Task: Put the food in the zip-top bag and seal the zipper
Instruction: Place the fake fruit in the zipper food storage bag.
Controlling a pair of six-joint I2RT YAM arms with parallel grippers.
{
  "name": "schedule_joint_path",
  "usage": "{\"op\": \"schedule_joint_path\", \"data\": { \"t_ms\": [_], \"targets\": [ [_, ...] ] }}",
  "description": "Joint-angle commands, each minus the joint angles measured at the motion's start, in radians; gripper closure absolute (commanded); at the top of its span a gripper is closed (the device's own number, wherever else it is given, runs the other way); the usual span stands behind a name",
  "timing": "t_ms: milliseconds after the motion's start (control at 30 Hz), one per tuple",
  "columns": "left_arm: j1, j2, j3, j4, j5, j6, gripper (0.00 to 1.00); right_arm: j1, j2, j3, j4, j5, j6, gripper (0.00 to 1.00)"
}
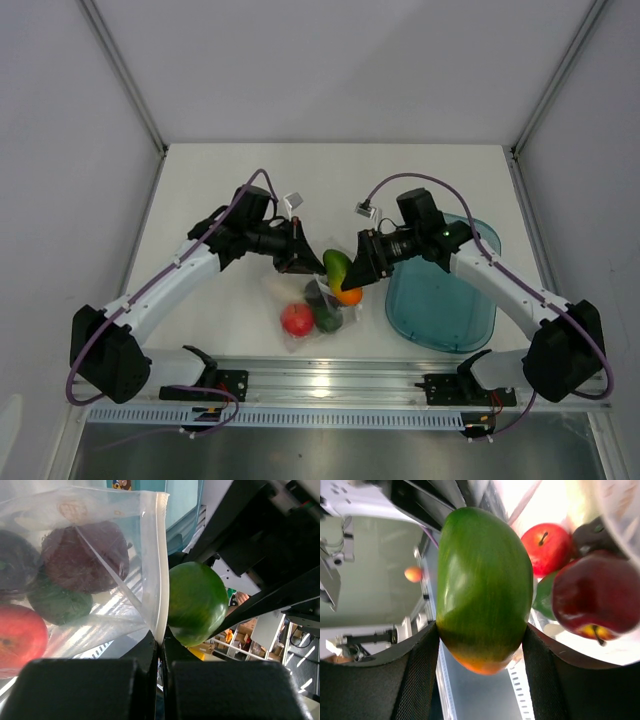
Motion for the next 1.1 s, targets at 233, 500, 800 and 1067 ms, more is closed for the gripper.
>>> {"op": "schedule_joint_path", "data": {
  "t_ms": [233,500,800,1067],
  "targets": [
    [-0.004,0.003,0.046,0.009,0.030,0.009,0.99,0.079,0.138,0.101,-0.079,0.139,-0.063,0.69],
    [-0.004,-0.015,0.025,0.008,0.026,0.006,0.99,0.070,0.183,0.145,-0.036,0.230,-0.003,0.74],
    [-0.004,-0.034,0.020,-0.020,0.000,0.027,0.99,0.059,0.224,0.253,-0.198,0.260,-0.081,0.81],
    [-0.004,-0.038,0.029,-0.038,-0.008,0.043,1.00,0.045,0.214,0.316,-0.344,0.366,-0.075,0.94]
  ]
}}
